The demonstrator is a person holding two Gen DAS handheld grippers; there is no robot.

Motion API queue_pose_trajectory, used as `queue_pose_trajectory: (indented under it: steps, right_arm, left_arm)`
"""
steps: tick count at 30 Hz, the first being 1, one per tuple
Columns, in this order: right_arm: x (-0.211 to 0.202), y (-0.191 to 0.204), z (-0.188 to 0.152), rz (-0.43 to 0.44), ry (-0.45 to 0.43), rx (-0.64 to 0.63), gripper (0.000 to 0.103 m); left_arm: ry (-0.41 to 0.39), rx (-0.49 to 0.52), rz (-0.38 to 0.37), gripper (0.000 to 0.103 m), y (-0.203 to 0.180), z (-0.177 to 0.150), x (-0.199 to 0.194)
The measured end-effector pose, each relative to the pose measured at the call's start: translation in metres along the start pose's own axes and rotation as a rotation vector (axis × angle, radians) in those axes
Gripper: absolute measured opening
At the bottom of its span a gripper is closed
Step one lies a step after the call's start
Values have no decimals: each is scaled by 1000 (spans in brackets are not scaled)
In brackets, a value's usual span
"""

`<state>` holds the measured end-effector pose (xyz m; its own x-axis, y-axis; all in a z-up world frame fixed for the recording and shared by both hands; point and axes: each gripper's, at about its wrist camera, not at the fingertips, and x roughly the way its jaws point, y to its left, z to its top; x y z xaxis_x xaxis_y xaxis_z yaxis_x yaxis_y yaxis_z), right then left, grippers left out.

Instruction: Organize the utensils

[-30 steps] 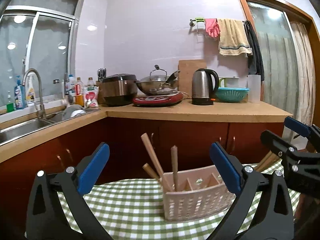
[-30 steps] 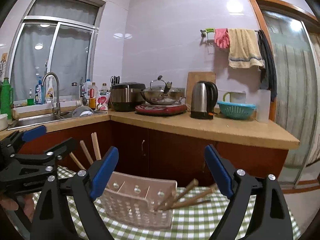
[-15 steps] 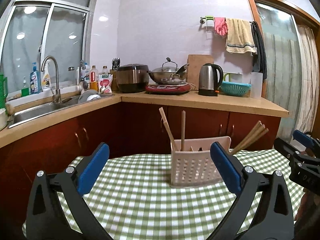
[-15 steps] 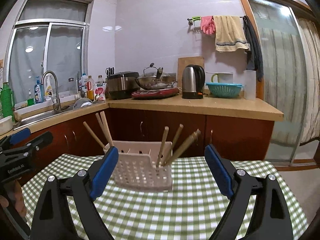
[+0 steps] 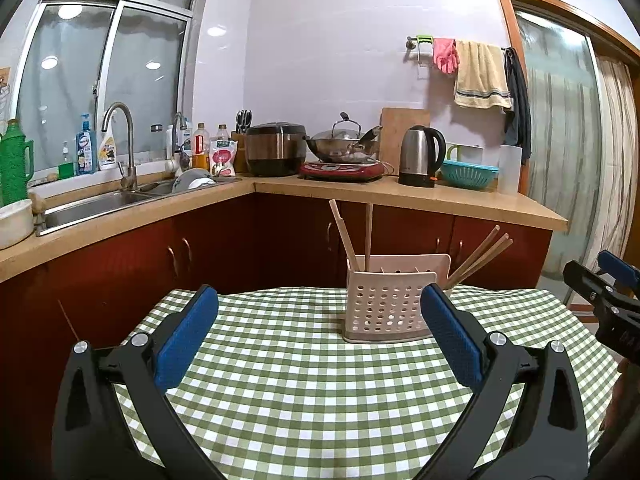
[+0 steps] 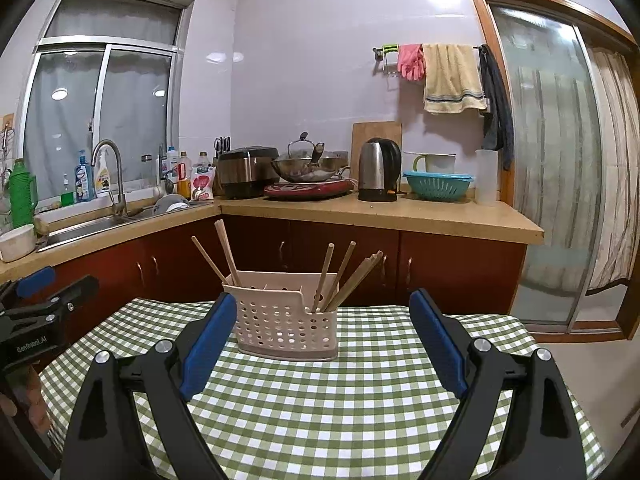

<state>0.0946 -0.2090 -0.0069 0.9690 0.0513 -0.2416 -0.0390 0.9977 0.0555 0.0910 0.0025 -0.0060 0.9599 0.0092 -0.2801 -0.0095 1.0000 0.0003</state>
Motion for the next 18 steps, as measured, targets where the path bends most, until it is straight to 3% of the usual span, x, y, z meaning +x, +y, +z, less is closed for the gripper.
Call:
queue_pose_trajectory:
  steps: [18]
  right_arm:
    - [-15, 6, -3, 3, -14, -3, 86]
  left_arm:
    - [-8, -18, -5, 98, 3, -3, -15]
